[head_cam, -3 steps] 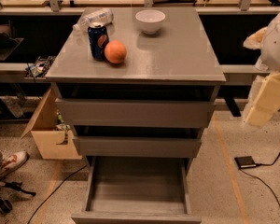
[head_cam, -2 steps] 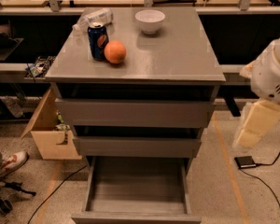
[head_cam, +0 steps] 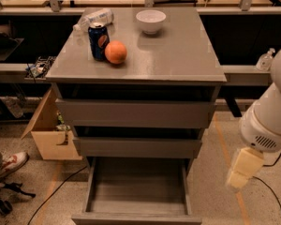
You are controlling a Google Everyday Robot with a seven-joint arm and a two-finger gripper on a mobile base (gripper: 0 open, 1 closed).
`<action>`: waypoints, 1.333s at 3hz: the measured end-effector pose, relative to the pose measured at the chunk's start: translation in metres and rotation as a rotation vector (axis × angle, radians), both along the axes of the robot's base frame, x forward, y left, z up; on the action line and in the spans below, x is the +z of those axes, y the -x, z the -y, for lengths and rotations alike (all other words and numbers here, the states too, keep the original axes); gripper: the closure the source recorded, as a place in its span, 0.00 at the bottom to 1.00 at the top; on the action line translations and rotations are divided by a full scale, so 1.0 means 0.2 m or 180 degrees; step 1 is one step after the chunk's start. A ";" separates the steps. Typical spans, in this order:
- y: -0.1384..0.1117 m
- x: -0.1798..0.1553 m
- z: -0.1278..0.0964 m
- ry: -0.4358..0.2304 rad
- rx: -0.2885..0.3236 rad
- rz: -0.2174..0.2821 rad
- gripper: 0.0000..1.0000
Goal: Close bottom drawer
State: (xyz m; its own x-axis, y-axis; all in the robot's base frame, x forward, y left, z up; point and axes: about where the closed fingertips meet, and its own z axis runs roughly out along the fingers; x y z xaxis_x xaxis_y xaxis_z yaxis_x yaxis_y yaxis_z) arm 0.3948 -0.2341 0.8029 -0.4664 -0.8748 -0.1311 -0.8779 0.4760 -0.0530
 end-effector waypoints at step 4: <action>0.18 -0.62 0.00 -0.0316 -0.0291 -0.0504 0.00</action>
Offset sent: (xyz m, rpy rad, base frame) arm -0.0160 -0.0050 -0.0483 0.0326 0.0469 -0.0512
